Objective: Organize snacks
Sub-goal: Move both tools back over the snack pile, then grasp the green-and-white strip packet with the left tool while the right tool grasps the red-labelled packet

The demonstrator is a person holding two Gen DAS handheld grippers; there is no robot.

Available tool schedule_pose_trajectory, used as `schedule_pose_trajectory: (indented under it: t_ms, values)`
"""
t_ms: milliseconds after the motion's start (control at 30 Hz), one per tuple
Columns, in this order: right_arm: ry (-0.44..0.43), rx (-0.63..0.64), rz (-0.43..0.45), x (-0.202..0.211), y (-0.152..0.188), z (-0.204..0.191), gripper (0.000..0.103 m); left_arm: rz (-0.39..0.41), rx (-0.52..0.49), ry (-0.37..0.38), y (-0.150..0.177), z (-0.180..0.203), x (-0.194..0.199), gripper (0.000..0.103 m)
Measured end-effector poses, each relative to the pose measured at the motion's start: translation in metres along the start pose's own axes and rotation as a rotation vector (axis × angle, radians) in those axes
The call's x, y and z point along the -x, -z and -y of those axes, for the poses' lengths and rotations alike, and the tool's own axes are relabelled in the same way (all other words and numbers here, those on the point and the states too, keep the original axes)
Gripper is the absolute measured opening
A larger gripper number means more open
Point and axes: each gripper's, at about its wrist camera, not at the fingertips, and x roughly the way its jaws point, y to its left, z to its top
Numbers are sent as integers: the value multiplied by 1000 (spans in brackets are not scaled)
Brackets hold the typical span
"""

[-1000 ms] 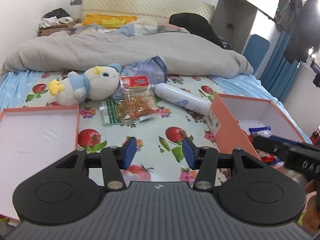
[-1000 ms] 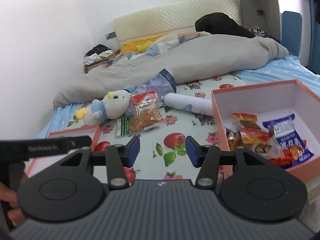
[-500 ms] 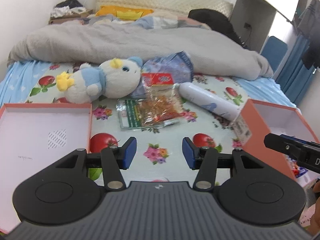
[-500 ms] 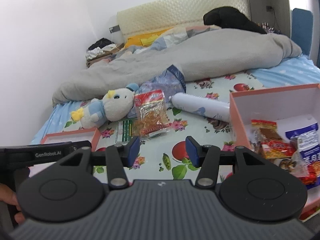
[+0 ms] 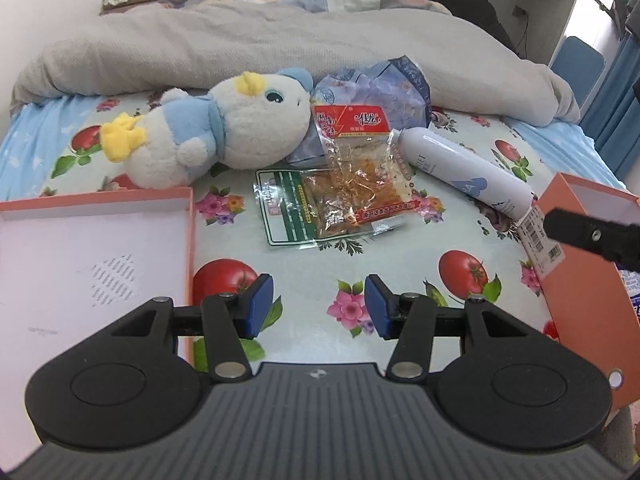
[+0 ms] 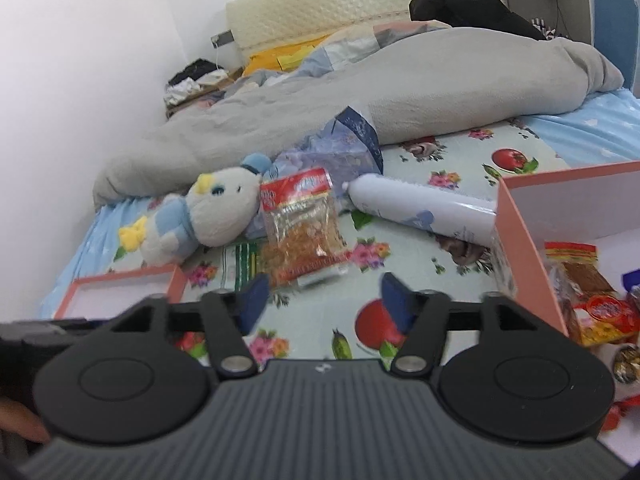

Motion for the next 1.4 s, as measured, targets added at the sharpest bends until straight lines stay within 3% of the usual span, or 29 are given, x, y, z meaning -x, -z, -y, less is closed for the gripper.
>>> schedule_pose_trajectory:
  t_ms: [100, 133, 167, 233, 400, 667, 800, 933, 1033, 1133, 1400]
  values:
    - [-13, -21, -14, -17, -4, 4, 80, -14, -7, 0, -7, -2, -20, 62]
    - [-11, -23, -15, -23, -4, 6, 88, -18, -3, -1, -10, -3, -27, 71]
    - [-5, -26, -14, -28, -5, 7, 88, -15, 4, 0, -12, -5, -33, 81]
    - [6, -38, -30, -42, -6, 11, 88, -7, 15, 5, -16, -10, -46, 87]
    - [-26, -72, -60, -74, -6, 19, 88, 19, 26, -23, -28, -19, -70, 87]
    - [-86, -93, -121, -129, -10, 23, 88, 33, -1, -2, -40, -15, -111, 87]
    - [-66, -113, -153, -164, -23, 28, 87, 27, -45, -13, -43, -5, -138, 87]
    - [-91, -64, -219, -202, -34, 21, 87, 7, -69, 2, -46, -4, -158, 87]
    - [-74, -28, -251, -224, -35, 7, 87, -12, -88, -21, -47, -3, -171, 94]
    - [-3, 28, -264, -242, -35, -4, 88, -22, -94, -30, -43, -6, -180, 100]
    - [-42, 79, -271, -254, -34, -10, 88, 2, -106, -48, -40, -6, -184, 99]
